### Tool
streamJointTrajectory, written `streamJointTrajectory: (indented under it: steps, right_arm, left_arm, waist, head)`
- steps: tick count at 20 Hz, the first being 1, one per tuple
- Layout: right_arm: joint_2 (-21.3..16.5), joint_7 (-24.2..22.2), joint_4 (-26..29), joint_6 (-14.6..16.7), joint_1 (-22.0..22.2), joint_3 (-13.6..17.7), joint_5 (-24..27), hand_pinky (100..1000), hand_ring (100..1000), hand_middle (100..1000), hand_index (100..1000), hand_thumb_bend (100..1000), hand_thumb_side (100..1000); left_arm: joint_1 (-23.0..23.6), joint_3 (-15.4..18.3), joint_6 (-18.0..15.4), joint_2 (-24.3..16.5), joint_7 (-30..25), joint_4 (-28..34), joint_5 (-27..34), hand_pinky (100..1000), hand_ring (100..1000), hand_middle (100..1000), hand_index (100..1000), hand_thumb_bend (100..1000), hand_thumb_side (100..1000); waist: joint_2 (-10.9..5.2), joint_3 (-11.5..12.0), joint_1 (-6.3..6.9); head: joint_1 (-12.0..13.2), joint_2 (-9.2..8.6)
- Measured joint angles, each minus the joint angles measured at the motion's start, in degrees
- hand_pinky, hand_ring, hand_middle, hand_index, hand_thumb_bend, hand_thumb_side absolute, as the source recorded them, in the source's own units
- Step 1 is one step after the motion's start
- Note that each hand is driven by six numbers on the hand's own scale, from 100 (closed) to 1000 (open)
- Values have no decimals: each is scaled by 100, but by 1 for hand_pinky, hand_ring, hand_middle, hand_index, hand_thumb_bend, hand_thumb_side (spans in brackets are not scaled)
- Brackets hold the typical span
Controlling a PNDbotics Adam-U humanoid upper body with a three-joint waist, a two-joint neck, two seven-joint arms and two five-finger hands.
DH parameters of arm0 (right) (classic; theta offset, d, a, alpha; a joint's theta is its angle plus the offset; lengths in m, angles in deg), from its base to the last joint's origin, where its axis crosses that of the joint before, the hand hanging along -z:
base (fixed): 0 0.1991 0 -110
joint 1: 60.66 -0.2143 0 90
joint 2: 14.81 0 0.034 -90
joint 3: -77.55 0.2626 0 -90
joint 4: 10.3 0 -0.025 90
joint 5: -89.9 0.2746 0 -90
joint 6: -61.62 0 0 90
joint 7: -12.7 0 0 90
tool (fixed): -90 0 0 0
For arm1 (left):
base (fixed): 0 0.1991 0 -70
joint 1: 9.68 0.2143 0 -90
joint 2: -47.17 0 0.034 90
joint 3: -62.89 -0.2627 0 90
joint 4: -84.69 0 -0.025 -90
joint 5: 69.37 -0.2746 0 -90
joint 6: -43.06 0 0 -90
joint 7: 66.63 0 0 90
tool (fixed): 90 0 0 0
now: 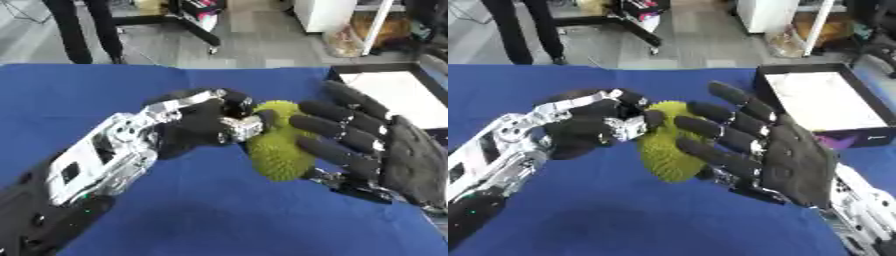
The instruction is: Pick up the objects with one hand, pass them to the other hand, and then place them into the box on the other side of the table.
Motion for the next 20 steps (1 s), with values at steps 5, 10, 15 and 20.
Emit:
streamJointTrajectory:
  steps: [5,10,15,20]
  right_arm:
    - [2,54,0,-32,-9,1,129,907,800,711,911,222,100]
    - [26,324,0,-102,-30,1,387,834,700,496,683,100,100]
    - [47,551,0,-284,-35,2,699,806,646,402,561,100,100]
    - [47,713,0,-447,8,33,823,795,628,372,526,100,100]
  left_arm:
    - [-28,-75,48,46,-39,-84,1,645,480,384,522,100,322]
    - [-37,-109,67,92,-88,-187,-10,671,505,416,555,100,309]
    - [-35,-133,38,98,-253,-294,-116,709,595,537,686,100,430]
    - [62,1,-142,100,-383,-402,-423,745,698,657,796,232,753]
  waist:
    - [-2,-7,0]
    - [-6,-13,0]
    - [-6,-18,0]
    - [-6,-19,-5]
  head:
    - [0,0]
    - [-2,0]
    - [-3,1]
    - [-17,1]
